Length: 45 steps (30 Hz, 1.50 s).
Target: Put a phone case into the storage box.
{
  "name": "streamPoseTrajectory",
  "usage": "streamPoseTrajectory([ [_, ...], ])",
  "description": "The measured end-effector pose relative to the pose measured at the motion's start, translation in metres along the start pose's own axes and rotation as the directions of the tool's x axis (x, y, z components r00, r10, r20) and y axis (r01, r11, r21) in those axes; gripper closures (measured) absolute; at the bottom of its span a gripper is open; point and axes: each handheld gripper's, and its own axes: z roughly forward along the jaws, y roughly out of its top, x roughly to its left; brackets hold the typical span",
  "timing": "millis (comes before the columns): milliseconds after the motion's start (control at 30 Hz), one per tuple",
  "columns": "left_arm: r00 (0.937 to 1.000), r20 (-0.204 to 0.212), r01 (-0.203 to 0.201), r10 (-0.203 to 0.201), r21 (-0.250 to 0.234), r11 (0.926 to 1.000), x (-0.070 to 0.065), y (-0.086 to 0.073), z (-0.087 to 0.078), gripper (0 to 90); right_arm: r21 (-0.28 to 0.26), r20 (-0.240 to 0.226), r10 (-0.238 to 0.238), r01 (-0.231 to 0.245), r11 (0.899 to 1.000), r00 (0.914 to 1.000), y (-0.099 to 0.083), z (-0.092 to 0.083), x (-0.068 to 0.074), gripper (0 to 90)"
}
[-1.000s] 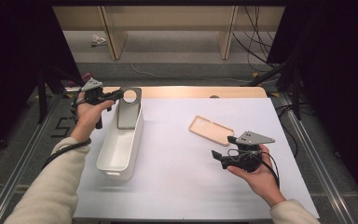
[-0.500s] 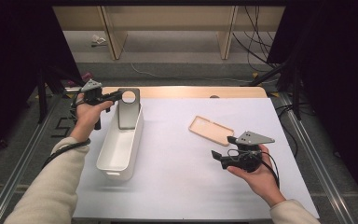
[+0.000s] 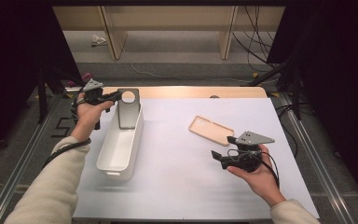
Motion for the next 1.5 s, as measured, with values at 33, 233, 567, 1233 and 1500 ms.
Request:
streamPoseTrajectory([
  [33,1.0000,-0.005,-0.005,0.005,0.004,1.0000,0.000,0.000,0.000,77.6,0.000,0.000,0.000,0.000,1.000,1.0000,0.000,0.000,0.000,16.4],
  [233,0.9994,-0.031,-0.014,0.015,0.029,0.9995,-0.002,0.001,0.003,74.4,0.000,0.000,0.000,0.000,1.000,1.0000,0.000,0.000,0.000,16.4],
  [567,0.9987,-0.048,-0.010,0.013,0.052,0.9986,-0.002,0.001,0.004,71.2,-0.001,-0.001,-0.001,0.001,1.000,1.0000,0.000,0.000,0.000,16.4],
  [1233,0.9974,-0.070,0.023,-0.018,0.074,0.9970,-0.006,0.008,0.003,47.4,0.000,0.001,0.001,-0.001,1.000,1.0000,0.000,0.000,0.000,16.4],
  [1500,0.9970,-0.074,0.025,-0.020,0.077,0.9967,-0.010,0.013,-0.012,26.1,-0.001,0.005,0.004,-0.004,1.000,1.0000,0.001,0.000,-0.001,16.3],
])
